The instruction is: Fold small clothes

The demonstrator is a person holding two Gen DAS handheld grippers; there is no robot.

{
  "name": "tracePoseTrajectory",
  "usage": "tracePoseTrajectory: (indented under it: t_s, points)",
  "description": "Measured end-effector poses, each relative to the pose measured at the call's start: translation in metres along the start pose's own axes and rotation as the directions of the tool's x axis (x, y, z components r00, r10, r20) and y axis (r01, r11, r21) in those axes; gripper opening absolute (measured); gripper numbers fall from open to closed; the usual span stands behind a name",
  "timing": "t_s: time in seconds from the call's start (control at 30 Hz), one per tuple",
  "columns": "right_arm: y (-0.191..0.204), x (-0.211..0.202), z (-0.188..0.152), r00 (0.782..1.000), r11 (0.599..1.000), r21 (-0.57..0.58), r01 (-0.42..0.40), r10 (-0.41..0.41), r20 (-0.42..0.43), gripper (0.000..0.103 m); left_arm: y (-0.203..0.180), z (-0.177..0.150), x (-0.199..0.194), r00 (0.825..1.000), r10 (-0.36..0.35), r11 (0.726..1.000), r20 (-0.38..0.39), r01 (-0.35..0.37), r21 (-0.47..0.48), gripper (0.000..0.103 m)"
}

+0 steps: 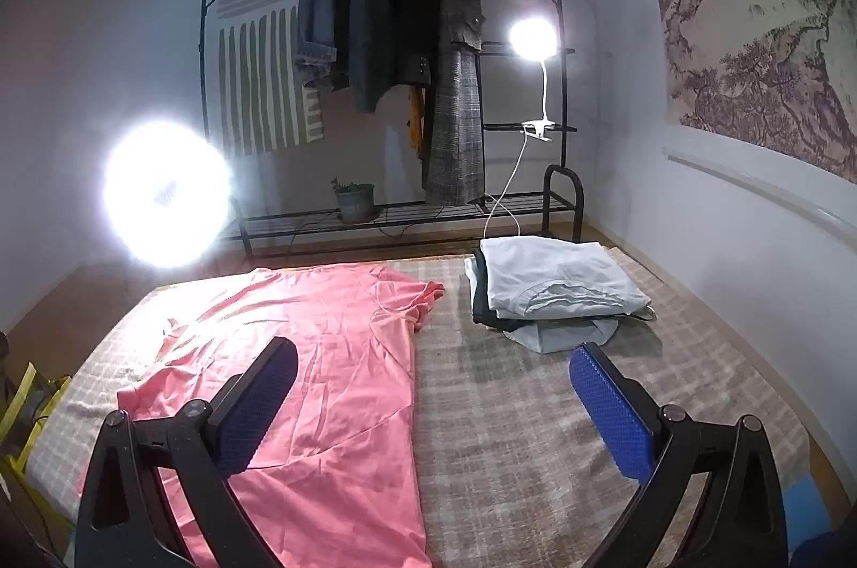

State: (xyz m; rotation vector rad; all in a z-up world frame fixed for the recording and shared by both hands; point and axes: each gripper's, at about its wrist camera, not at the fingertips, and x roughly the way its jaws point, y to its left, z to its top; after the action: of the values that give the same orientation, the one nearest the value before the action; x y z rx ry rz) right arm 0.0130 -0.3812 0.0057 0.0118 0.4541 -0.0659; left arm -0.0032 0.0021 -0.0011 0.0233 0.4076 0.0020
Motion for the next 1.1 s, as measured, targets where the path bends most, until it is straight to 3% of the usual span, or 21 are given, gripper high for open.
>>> tracePoseTrajectory:
  t_s: [1.1]
  points:
    - [0.0029, -0.0015, -0.0013, 1.0, 1.0, -0.021, 0.004, -0.003, 0.012, 0.103, 0.0022, 0.0031, 0.0002, 1.0, 0.006, 1.0, 0.005, -0.006, 0.006, 0.103]
